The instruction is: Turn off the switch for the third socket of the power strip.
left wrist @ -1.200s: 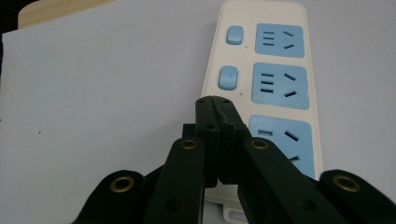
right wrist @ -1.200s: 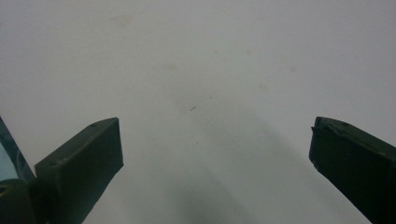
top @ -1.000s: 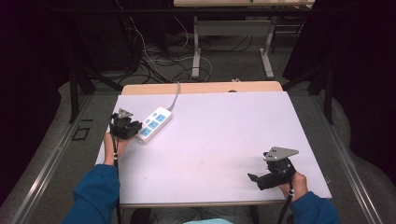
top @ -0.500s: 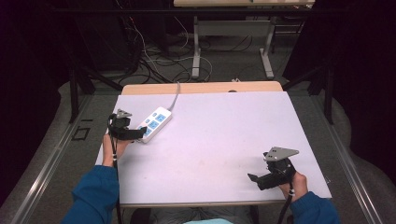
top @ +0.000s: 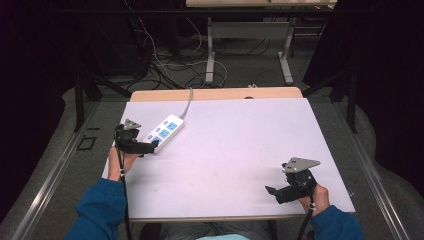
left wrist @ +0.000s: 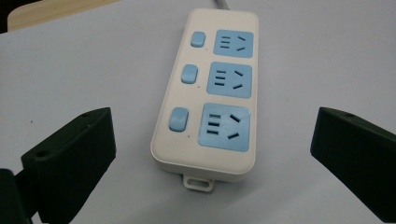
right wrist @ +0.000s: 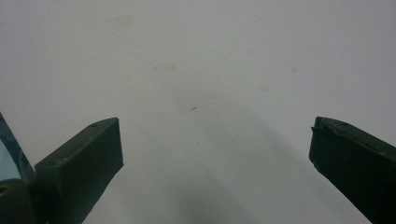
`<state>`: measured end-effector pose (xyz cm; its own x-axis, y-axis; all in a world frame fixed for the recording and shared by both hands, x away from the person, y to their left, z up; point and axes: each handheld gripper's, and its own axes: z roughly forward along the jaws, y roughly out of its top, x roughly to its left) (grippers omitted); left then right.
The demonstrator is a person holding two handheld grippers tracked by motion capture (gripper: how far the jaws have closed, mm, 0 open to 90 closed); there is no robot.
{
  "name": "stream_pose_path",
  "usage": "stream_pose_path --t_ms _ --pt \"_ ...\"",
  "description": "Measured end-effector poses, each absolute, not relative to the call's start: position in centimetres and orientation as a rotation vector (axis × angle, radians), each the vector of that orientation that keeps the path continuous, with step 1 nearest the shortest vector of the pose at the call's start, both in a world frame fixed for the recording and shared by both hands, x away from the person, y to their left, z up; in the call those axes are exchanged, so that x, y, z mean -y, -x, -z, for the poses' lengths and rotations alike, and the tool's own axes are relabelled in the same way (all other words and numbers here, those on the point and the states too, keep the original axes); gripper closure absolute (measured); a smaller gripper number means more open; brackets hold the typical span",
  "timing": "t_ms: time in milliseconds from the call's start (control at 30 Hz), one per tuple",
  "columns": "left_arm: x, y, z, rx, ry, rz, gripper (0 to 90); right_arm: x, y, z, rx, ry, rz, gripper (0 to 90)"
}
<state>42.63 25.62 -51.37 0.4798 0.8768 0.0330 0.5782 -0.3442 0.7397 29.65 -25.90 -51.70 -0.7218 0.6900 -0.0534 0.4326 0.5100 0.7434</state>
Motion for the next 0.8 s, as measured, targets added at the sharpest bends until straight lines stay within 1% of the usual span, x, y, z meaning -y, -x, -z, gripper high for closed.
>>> stream_pose_path --t_ms 167,267,800 --pt "-25.4 -42.0 51.3 -1.176 -2.078 -0.572 0.4 25.9 -29.6 51.7 -2.410 -0.935 -1.046 2.2" --pt "-25.2 -41.6 51.1 -1.178 -2.056 -0.572 0.5 25.9 -29.6 51.7 -2.413 -0.935 -1.047 2.2" --pt "-24.5 -38.6 50.5 -1.114 -2.066 -0.589 0.4 25.9 -29.6 51.7 -2.409 -0.937 -1.047 2.2"
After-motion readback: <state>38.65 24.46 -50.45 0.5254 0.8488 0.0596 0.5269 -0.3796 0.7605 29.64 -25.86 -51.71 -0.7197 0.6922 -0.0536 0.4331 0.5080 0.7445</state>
